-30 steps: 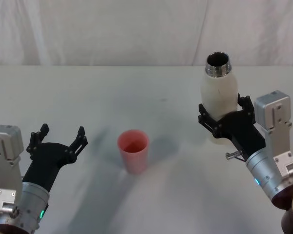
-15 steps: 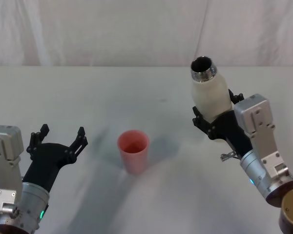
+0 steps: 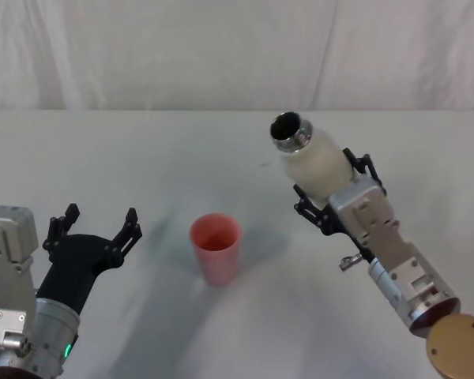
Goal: Grasp the thermos with one hand and pour water into the cup lid.
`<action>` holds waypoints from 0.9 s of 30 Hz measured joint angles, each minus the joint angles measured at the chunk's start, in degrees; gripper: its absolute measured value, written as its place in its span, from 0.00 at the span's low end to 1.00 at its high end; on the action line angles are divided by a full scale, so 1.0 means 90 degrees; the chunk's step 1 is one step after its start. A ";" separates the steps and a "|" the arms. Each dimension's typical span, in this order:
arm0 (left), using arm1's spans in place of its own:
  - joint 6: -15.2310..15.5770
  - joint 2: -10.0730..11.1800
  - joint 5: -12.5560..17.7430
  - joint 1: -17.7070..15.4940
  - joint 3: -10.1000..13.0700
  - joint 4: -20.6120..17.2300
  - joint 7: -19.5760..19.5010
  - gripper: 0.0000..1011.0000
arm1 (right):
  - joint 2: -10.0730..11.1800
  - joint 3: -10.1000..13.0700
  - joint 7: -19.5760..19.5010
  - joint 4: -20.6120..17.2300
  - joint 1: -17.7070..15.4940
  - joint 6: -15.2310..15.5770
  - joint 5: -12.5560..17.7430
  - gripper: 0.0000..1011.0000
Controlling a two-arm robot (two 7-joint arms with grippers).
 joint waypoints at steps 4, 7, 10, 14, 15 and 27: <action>0.0000 0.0000 0.0000 0.0000 0.0000 0.0000 0.0000 0.99 | 0.0011 -0.0100 -0.0061 0.0070 0.0053 -0.0015 -0.0288 0.96; 0.0000 0.0000 0.0000 0.0000 0.0000 0.0000 0.0000 0.99 | 0.0020 -0.0170 -0.0130 0.0133 0.0087 -0.0049 -0.0509 0.96; 0.0000 0.0000 0.0000 0.0000 0.0000 0.0000 0.0000 0.99 | 0.0037 -0.0249 -0.0241 0.0217 0.0136 -0.0092 -0.0791 0.96; 0.0000 0.0000 0.0000 0.0000 0.0000 0.0000 0.0000 0.99 | 0.0057 -0.0310 -0.0340 0.0275 0.0175 -0.0114 -0.1038 0.96; 0.0000 0.0000 0.0000 0.0000 0.0000 0.0000 0.0000 0.99 | 0.0063 -0.0326 -0.0361 0.0289 0.0184 -0.0118 -0.1099 0.96; 0.0000 0.0000 0.0000 0.0000 0.0000 0.0000 0.0000 0.99 | 0.0183 -0.0607 -0.0744 0.0481 0.0301 -0.0106 -0.2028 0.96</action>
